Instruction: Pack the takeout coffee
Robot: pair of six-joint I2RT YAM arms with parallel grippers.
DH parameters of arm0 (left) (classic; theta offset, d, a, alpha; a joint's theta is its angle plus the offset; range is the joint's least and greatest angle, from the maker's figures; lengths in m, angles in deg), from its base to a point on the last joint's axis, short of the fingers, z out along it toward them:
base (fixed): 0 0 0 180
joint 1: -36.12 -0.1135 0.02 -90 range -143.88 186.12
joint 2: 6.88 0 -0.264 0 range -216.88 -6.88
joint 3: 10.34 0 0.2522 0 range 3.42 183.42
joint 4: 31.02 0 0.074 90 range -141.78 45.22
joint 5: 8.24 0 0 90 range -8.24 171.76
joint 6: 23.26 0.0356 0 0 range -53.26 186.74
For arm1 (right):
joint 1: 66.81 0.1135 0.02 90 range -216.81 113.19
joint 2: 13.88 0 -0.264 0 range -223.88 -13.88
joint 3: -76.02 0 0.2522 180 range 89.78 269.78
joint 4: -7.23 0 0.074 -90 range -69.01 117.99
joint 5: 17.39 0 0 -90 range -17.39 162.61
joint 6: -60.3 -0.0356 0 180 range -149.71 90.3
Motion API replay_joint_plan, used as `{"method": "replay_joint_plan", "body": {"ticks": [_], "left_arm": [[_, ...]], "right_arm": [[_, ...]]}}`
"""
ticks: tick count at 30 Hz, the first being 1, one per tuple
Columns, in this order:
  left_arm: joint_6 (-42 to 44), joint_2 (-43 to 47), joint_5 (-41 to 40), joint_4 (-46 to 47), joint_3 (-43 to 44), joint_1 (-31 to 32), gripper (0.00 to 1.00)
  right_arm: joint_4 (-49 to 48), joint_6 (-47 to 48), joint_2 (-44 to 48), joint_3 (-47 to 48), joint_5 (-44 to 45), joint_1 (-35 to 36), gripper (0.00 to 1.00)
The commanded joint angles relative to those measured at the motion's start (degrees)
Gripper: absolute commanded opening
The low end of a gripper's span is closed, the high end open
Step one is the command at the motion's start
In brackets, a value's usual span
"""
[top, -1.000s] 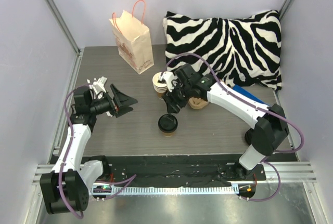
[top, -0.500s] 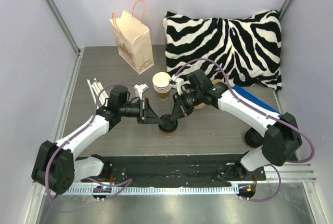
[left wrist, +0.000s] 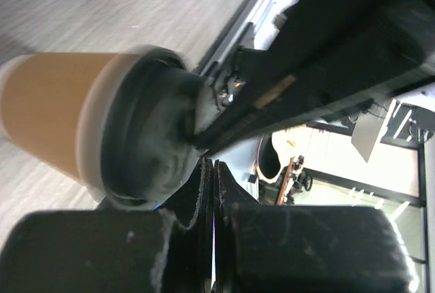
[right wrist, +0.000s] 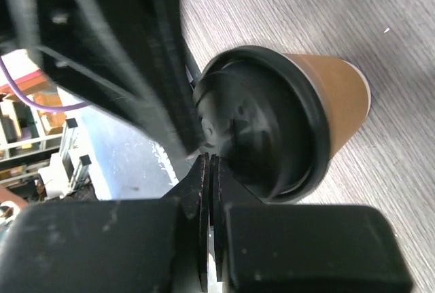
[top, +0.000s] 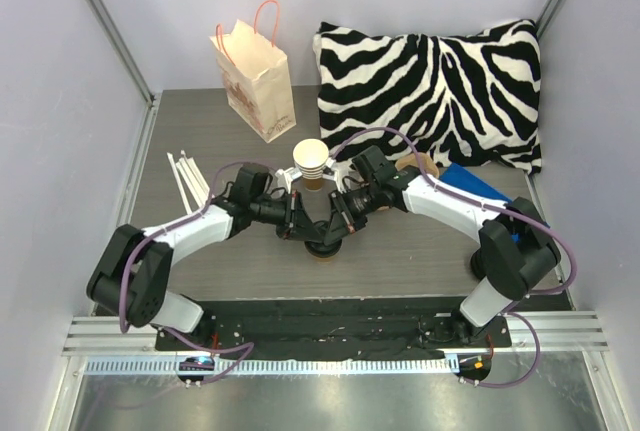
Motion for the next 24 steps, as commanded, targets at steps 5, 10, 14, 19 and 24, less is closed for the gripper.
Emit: {"method": "replay_joint_plan", "body": {"ticks": [5, 10, 14, 19, 24], "left_arm": [[3.3, -6.3, -0.8, -0.3, 1.1, -1.0, 0.00], [3.7, -10.0, -1.1, -1.7, -0.2, -3.2, 0.00], [3.6, -11.8, -1.6, -1.8, -0.7, -4.2, 0.00], [3.9, -13.0, -2.4, -2.1, -0.6, -4.3, 0.00], [4.0, -13.6, -2.6, -2.3, -0.2, -4.3, 0.00]], "right_arm": [[-3.1, 0.1, -3.4, -1.6, -2.3, -2.0, 0.01], [-3.7, 0.3, -5.2, -2.9, -3.0, -3.4, 0.01], [-4.7, 0.7, -6.9, -4.1, -3.2, -4.2, 0.01], [-5.3, 1.2, -8.8, -5.8, -3.0, -4.8, 0.01], [-6.5, 1.4, -10.3, -7.5, -2.2, -5.5, 0.01]]}}
